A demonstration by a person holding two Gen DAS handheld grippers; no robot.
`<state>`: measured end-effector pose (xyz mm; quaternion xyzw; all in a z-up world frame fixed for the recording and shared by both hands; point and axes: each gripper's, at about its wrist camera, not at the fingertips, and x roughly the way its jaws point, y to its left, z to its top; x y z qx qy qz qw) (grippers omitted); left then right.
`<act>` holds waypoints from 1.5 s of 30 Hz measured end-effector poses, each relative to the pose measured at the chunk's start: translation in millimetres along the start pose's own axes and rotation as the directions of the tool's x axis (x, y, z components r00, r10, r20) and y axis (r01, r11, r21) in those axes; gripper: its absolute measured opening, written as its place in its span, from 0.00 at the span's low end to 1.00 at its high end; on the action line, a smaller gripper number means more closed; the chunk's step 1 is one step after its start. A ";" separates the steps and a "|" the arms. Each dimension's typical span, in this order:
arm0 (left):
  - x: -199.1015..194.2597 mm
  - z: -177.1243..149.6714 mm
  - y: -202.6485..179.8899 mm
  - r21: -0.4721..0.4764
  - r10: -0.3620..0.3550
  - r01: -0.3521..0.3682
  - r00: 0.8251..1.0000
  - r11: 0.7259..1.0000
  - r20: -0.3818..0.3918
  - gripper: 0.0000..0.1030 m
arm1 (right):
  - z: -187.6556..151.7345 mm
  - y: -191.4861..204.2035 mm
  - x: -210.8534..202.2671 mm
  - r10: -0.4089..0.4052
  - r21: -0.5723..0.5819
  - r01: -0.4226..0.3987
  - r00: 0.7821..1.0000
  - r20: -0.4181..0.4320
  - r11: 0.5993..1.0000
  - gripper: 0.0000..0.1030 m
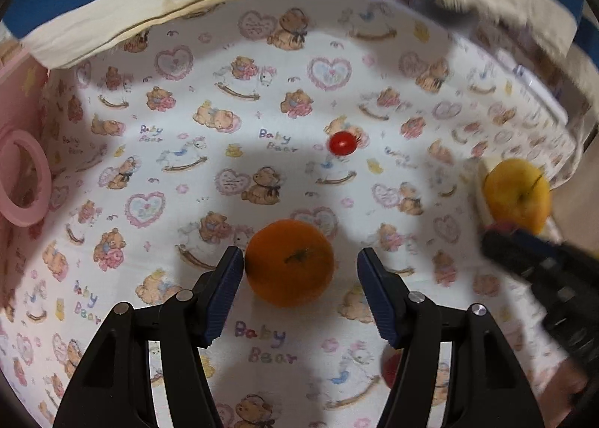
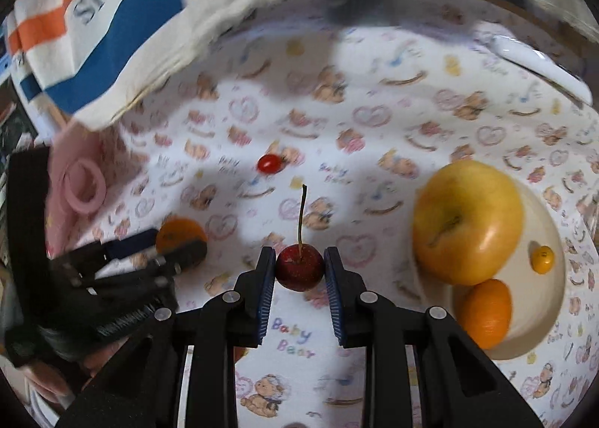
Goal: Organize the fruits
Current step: 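Close the left tool on the orange while the right tool grasps the stemmed cherry, then carry the orange over the plate with the left tool while the right tool carries the cherry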
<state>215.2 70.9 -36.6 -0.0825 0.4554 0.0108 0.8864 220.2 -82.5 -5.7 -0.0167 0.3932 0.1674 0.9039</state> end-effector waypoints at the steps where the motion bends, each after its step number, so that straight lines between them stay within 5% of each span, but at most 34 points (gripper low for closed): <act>1: 2.0 -0.9 -2.2 0.015 0.017 -0.017 1.000 1.000 0.001 0.60 | 1.0 -2.2 0.3 0.001 0.008 -0.001 1.000 -0.001 1.000 0.27; 20: 13.5 -0.3 1.9 -0.002 0.006 -0.006 0.999 1.000 -0.034 0.47 | 1.3 -6.6 6.3 -0.010 0.023 0.011 1.000 -0.021 1.000 0.27; 24: -2.5 0.1 0.3 0.014 0.033 -0.033 0.999 0.999 0.032 0.46 | 1.3 -8.1 6.3 -0.009 0.023 0.009 1.000 -0.020 1.000 0.27; 34: -56.2 4.0 -1.5 0.015 -0.028 0.026 0.981 1.000 0.189 0.46 | 0.6 -8.3 2.4 -0.005 0.021 0.005 1.000 -0.002 1.000 0.27; 45: -74.5 -0.5 -12.9 0.069 -0.052 0.036 0.970 0.997 0.238 0.46 | 4.0 -1.9 -24.2 -0.008 0.009 0.008 0.998 0.057 1.000 0.27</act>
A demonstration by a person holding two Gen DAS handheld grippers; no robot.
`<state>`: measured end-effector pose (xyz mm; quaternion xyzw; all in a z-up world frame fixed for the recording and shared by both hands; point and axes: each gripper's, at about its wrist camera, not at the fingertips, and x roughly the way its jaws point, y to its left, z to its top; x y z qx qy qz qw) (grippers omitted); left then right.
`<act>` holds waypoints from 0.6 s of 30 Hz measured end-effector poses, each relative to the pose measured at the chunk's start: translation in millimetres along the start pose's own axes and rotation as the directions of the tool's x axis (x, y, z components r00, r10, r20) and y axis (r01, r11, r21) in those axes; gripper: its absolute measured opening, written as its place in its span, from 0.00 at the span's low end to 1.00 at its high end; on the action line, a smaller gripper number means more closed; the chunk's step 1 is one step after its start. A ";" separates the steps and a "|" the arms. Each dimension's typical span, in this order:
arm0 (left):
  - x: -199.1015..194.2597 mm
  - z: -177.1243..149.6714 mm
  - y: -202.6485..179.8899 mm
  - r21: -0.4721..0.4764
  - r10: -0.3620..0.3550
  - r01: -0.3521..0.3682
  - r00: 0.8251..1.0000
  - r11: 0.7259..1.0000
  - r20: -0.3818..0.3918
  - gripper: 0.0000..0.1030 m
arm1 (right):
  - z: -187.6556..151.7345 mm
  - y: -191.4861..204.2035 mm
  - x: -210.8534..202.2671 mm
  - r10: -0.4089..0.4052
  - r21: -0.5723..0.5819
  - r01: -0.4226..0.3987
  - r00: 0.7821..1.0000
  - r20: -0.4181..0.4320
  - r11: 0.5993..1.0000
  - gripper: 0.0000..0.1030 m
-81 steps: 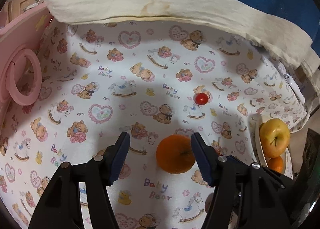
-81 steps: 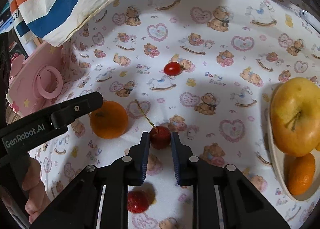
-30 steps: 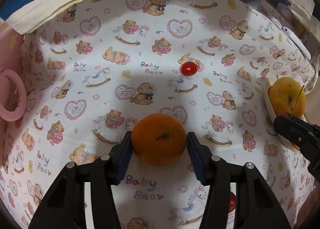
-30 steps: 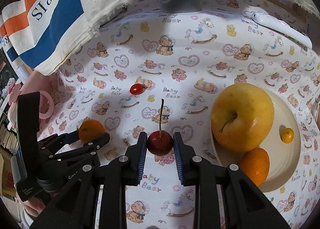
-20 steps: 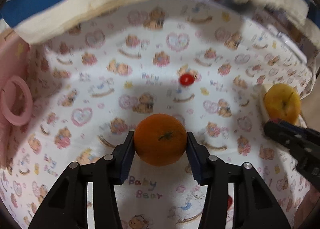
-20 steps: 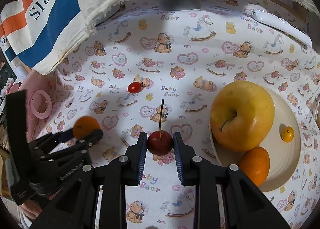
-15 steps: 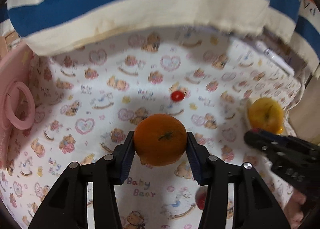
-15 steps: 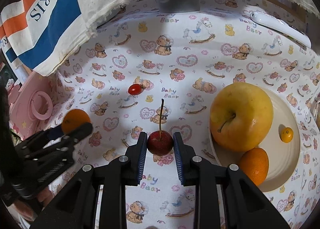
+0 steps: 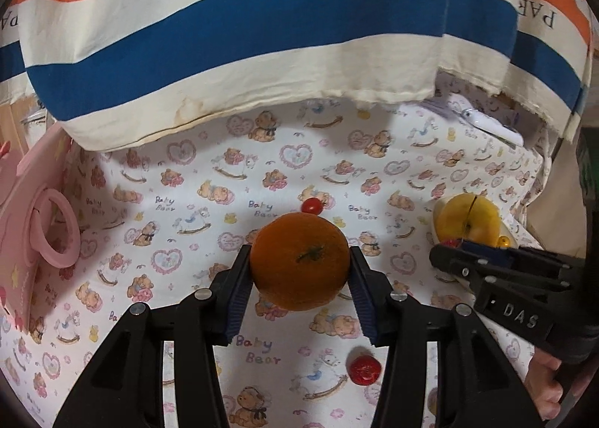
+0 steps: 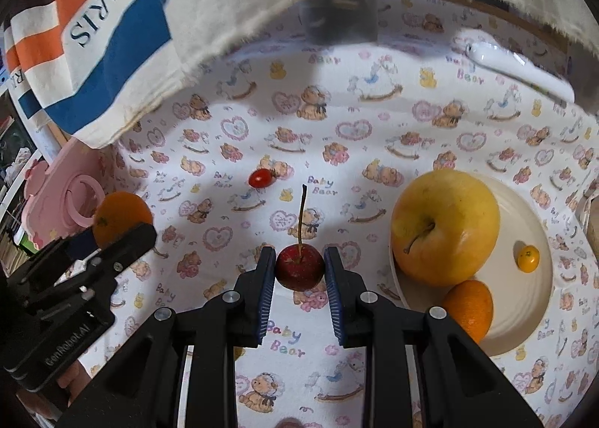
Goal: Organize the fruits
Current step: 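Carry the orange over the plate with the left tool while the right tool carries the cherry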
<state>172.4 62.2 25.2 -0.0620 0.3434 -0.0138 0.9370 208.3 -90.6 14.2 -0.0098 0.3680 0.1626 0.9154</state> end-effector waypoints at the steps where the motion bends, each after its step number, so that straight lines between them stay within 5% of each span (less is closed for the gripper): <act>1: -3.1 0.6 -2.2 0.007 -0.006 0.006 1.000 1.000 0.011 0.46 | 1.2 -0.2 -7.0 0.003 0.004 -0.003 1.000 0.018 1.000 0.27; 12: -51.1 30.3 -65.8 0.161 -0.056 0.038 0.993 0.986 0.107 0.46 | 5.9 -41.3 -114.3 -0.060 -0.016 0.066 0.973 0.221 0.998 0.27; 18: -34.9 28.0 -123.1 0.209 -0.139 0.123 0.988 0.970 0.063 0.46 | -5.5 -92.5 -130.2 -0.118 0.021 0.116 0.957 0.265 0.993 0.27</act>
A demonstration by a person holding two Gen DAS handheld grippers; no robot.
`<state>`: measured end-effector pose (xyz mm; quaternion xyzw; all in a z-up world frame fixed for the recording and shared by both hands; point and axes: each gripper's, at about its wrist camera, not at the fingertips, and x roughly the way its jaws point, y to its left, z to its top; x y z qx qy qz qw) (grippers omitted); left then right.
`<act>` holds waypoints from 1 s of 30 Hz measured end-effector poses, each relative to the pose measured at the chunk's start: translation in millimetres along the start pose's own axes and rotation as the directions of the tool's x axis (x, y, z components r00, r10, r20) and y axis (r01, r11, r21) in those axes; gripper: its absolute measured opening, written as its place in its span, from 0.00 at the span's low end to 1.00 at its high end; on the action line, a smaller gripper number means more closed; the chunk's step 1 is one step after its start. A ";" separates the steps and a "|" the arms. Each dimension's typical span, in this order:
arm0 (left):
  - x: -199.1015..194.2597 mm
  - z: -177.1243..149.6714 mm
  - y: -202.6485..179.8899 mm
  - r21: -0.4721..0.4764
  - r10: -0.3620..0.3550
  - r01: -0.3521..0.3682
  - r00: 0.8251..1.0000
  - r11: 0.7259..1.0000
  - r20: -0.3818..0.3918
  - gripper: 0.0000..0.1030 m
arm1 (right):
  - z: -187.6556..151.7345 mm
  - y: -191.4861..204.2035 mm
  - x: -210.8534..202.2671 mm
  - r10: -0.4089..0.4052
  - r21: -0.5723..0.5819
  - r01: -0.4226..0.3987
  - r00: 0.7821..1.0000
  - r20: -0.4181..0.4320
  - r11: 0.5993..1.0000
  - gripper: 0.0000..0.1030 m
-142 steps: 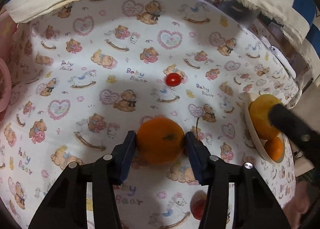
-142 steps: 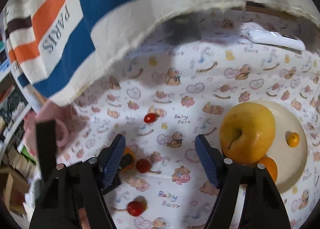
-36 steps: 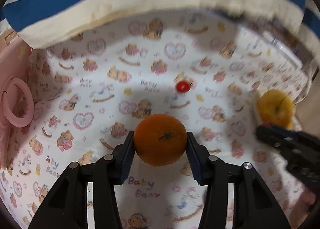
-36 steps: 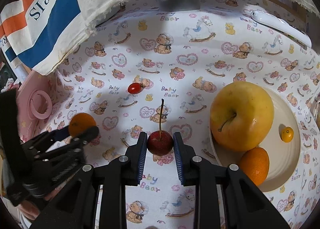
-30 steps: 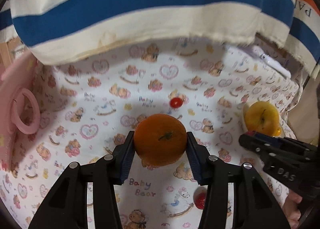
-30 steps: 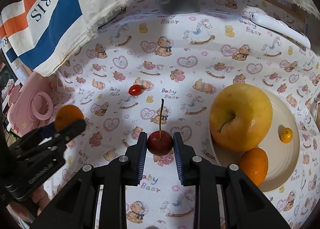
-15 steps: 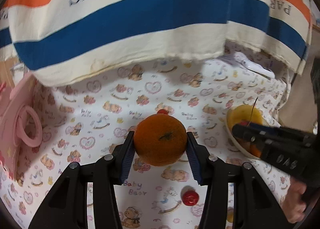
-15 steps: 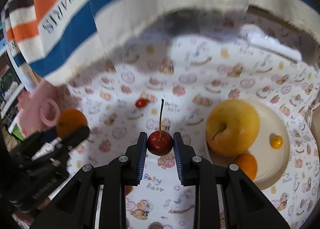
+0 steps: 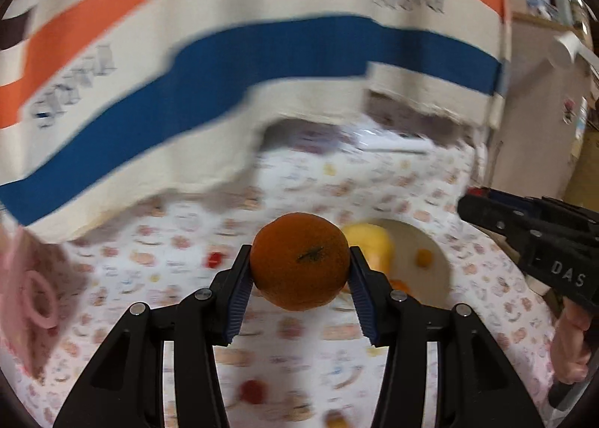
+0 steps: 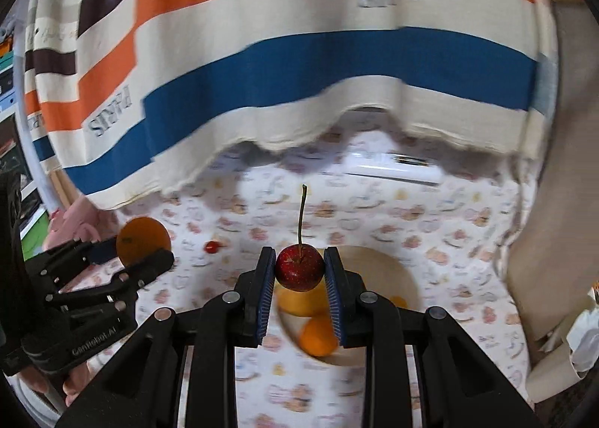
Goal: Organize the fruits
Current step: 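Carry the orange over the plate with the left tool while the right tool carries the cherry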
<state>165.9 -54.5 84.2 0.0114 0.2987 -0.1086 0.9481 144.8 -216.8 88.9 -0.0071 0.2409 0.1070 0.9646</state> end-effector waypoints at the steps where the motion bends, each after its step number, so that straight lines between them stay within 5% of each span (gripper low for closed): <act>1: 6.8 0.3 -8.8 0.005 -0.022 0.022 1.000 1.000 -0.008 0.46 | -3.3 -8.7 2.8 -0.013 0.013 0.013 1.000 -0.002 1.000 0.27; 6: 34.6 0.4 -41.7 -0.019 -0.068 0.067 0.997 0.998 -0.024 0.46 | -28.7 -50.0 22.1 -0.088 0.066 0.089 0.996 -0.025 0.994 0.27; 10: 59.0 -2.9 -63.6 0.021 -0.038 0.040 0.995 0.999 -0.090 0.46 | -42.9 -75.0 45.5 -0.120 0.106 0.128 0.990 -0.081 0.986 0.27; 24: 83.2 -30.1 -72.0 0.043 -0.112 0.117 0.987 0.992 -0.111 0.46 | -65.2 -94.8 81.3 0.052 0.188 -0.004 0.966 -0.254 0.982 0.27; 30: 93.7 -36.6 -68.5 0.036 -0.113 0.123 0.970 0.992 -0.213 0.47 | -72.9 -89.1 96.2 0.042 0.166 0.013 0.947 -0.319 0.986 0.27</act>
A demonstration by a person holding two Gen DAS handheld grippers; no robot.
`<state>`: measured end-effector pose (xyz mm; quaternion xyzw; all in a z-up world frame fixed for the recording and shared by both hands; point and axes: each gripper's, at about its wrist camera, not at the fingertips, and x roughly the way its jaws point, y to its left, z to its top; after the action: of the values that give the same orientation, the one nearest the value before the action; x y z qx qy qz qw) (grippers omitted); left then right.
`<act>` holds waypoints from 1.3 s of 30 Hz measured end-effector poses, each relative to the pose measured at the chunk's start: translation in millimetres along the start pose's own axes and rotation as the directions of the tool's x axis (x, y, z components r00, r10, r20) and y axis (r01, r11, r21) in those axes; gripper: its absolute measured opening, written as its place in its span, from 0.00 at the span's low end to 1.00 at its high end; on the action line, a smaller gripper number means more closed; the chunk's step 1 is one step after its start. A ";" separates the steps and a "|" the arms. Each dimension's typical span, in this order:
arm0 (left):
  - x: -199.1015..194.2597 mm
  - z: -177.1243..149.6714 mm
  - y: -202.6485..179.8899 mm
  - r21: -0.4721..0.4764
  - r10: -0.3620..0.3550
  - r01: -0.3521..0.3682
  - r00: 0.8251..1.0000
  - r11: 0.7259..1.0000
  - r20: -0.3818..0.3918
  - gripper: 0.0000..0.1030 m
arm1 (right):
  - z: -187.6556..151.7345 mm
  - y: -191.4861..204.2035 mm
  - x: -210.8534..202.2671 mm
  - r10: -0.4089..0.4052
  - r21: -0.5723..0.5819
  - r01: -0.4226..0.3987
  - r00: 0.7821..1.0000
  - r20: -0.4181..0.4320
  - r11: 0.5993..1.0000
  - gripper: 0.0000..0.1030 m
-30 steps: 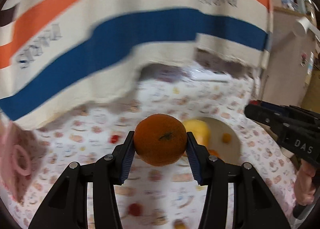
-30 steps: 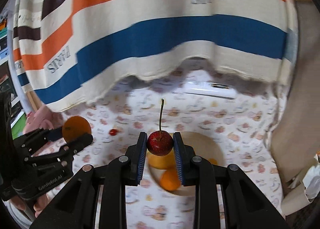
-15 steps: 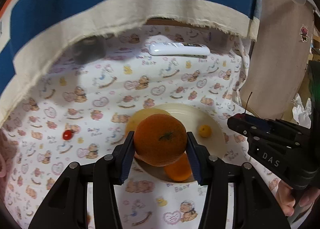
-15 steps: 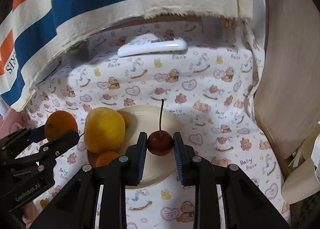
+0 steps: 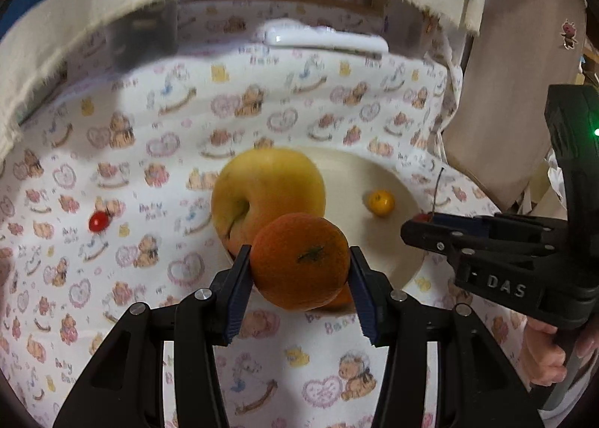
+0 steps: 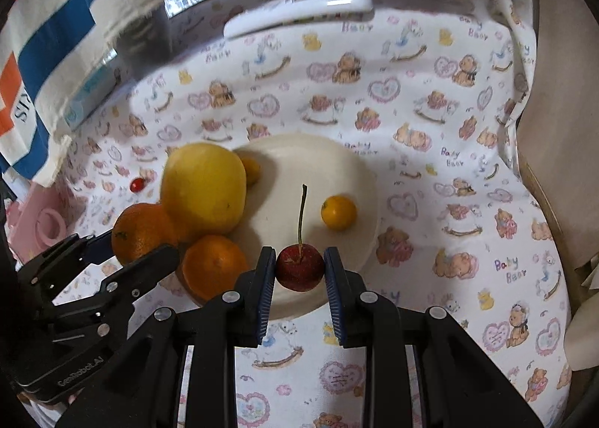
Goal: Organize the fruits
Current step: 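Carry the orange over the plate with the left tool while the right tool carries the cherry, then lower the orange onto the plate with the left tool while the right tool sets the cherry down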
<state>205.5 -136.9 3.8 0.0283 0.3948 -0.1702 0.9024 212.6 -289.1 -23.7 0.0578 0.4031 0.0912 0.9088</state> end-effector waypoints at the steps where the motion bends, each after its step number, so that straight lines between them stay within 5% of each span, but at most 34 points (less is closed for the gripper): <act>1: 0.6 -1.2 -0.4 0.002 -0.001 0.001 1.000 1.000 -0.013 0.47 | -0.4 -0.2 1.2 -0.003 -0.001 0.003 1.000 -0.007 1.000 0.27; 12: 9.8 -3.2 6.6 -0.020 -0.028 0.027 0.998 0.999 -0.059 0.47 | -2.4 7.2 12.5 -0.038 -0.036 0.037 0.998 -0.045 0.999 0.27; 28: 1.1 -2.7 -1.5 0.021 0.002 -0.002 1.000 1.000 -0.015 0.47 | 1.8 -13.5 5.2 -0.083 0.047 0.084 0.996 -0.022 0.995 0.27; 39: -4.1 7.3 -21.5 0.060 -0.074 0.074 0.997 0.995 0.001 0.47 | 7.8 -39.0 -30.1 -0.049 0.163 0.032 0.994 0.099 0.986 0.32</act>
<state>200.9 -157.3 13.6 0.0402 0.3888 -0.2154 0.8949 203.2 -333.8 -3.7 0.1272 0.3632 0.0367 0.9223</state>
